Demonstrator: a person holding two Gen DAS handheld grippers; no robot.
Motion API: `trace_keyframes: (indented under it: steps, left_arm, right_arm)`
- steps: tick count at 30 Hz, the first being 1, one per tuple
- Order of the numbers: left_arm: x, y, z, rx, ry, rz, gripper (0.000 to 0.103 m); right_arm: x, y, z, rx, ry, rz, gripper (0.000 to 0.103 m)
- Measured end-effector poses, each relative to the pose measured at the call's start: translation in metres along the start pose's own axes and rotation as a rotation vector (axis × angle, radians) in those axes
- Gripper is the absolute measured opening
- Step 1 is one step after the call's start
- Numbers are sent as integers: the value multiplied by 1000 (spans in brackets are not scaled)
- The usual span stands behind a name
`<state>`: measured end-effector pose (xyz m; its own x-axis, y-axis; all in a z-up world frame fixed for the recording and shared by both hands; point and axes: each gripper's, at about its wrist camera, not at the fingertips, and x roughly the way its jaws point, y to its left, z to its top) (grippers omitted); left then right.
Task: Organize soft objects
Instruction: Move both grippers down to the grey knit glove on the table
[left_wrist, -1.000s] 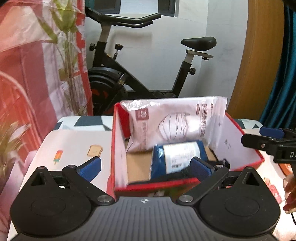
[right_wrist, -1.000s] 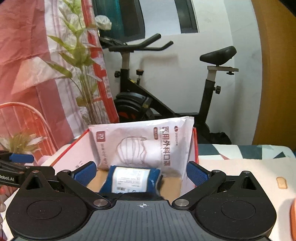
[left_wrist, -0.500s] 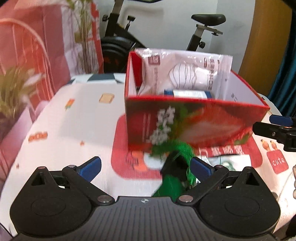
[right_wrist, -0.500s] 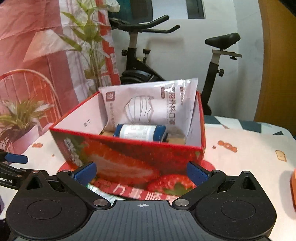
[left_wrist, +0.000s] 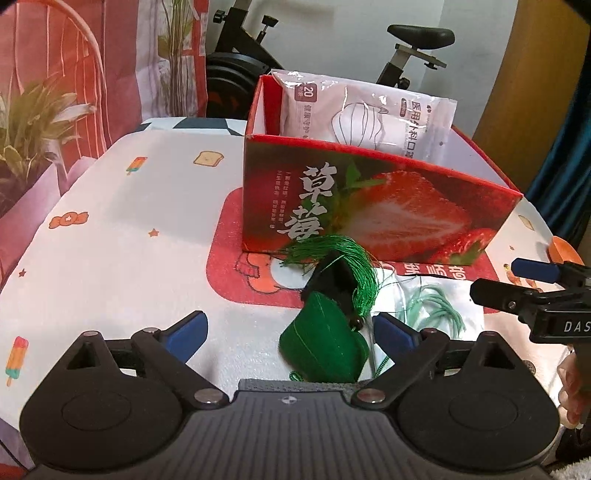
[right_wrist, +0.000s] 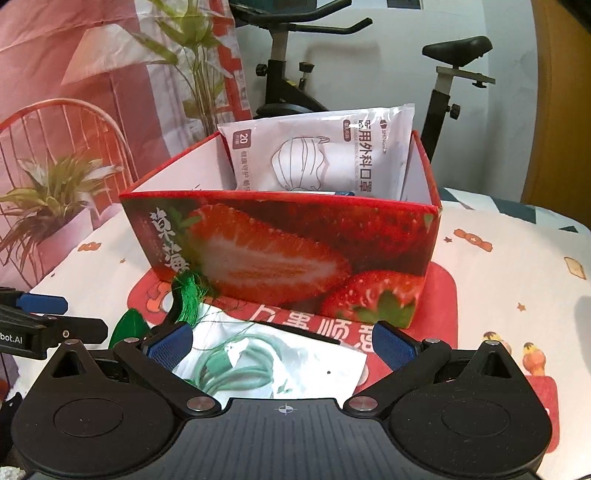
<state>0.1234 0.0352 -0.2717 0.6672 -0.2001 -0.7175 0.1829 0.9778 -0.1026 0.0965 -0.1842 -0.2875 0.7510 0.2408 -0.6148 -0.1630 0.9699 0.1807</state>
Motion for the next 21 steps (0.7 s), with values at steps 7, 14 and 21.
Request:
trace_keyframes:
  steps: [7,14,21]
  left_arm:
    - [-7,4,-11,-47,1,-21,90]
    - [-20,7,-26,-93,-25,-40,85]
    - [-37,8,-43,-114,-52,-49,81]
  right_arm:
    - [-14,3,-6,-6,11,-16,103]
    - [-33,4,-18,4,18,-23,103]
    - [-59,10,-33,-27,-1,-76,102]
